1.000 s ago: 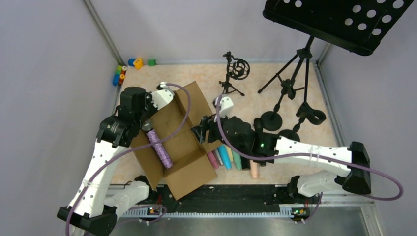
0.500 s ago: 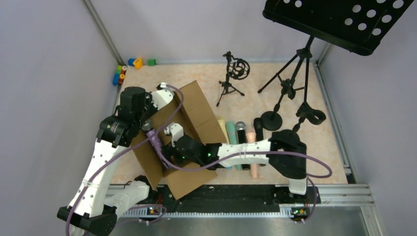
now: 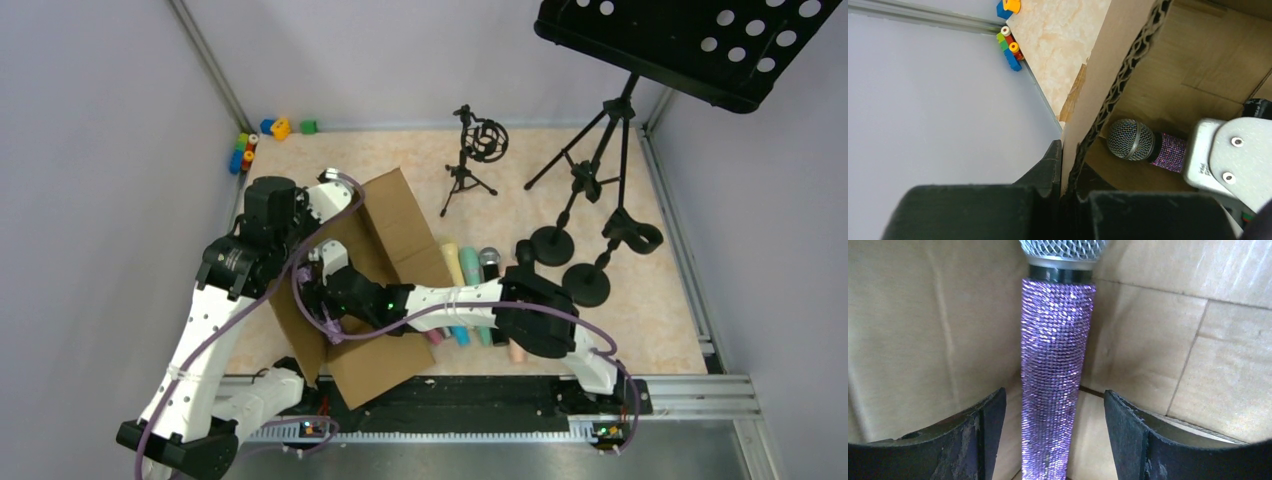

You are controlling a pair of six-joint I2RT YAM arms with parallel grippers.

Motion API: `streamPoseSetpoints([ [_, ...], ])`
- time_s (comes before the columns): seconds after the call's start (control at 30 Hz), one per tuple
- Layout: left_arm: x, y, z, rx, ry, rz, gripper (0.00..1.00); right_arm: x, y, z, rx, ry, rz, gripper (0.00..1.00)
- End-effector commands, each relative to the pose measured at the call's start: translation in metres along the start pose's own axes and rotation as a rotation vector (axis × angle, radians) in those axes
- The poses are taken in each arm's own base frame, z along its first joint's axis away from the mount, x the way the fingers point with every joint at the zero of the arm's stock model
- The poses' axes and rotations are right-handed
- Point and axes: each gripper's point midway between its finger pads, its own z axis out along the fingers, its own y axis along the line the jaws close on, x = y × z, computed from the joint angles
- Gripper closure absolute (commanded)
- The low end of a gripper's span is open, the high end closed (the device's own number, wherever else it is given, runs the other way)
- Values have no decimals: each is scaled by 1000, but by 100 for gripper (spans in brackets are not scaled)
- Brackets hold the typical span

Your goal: Attach the microphones to the stand

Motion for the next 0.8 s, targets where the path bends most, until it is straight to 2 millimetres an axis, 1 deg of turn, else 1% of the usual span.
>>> streamPoseSetpoints([
  [0.0, -24, 21, -16, -70, -117, -58, 100, 21, -29, 15, 129, 45, -36, 31],
  [0.07, -24, 21, -17, -71, -119, -58, 100, 29, -41, 14, 168, 53, -45, 35],
  [0.1, -25, 22, -17, -74, -121, -60, 100, 30, -45, 13, 186, 52, -50, 40],
  [0.17, -24, 22, -16, -77, -119, -53, 100, 26, -47, 6, 191, 46, -56, 53],
  [0.2, -23, 22, -16, -80, -116, -49, 100, 20, -46, 1, 189, 32, -55, 59],
  [0.23, -22, 23, -15, -85, -113, -42, 100, 4, -42, -8, 180, 3, -47, 65],
  [0.27, -21, 23, -14, -92, -108, -35, 100, -4, -41, -15, 173, -13, -41, 72],
  [0.3, -21, 24, -13, -100, -108, -30, 100, -19, -38, -25, 162, -46, -27, 80],
  [0.37, -19, 25, -13, -113, -101, -21, 100, -41, -34, -47, 137, -92, -4, 91],
  [0.43, -18, 27, -11, -122, -94, -12, 100, -61, -30, -74, 106, -134, 23, 98],
  [0.47, -17, 27, -10, -128, -91, -7, 100, -67, -30, -87, 97, -147, 36, 100],
  [0.5, -16, 28, -9, -132, -87, -5, 100, -74, -30, -100, 89, -164, 50, 100],
  [0.6, -14, 28, -7, -139, -74, 5, 100, -85, -38, -140, 80, -201, 88, 100],
  [0.7, -12, 30, -4, -151, -56, 17, 100, -83, -58, -172, 122, -217, 110, 100],
  [0.73, -12, 32, -4, -156, -55, 22, 100, -88, -66, -185, 147, -238, 122, 100],
  [0.77, -12, 32, -4, -159, -53, 24, 100, -86, -73, -192, 167, -238, 124, 100],
])
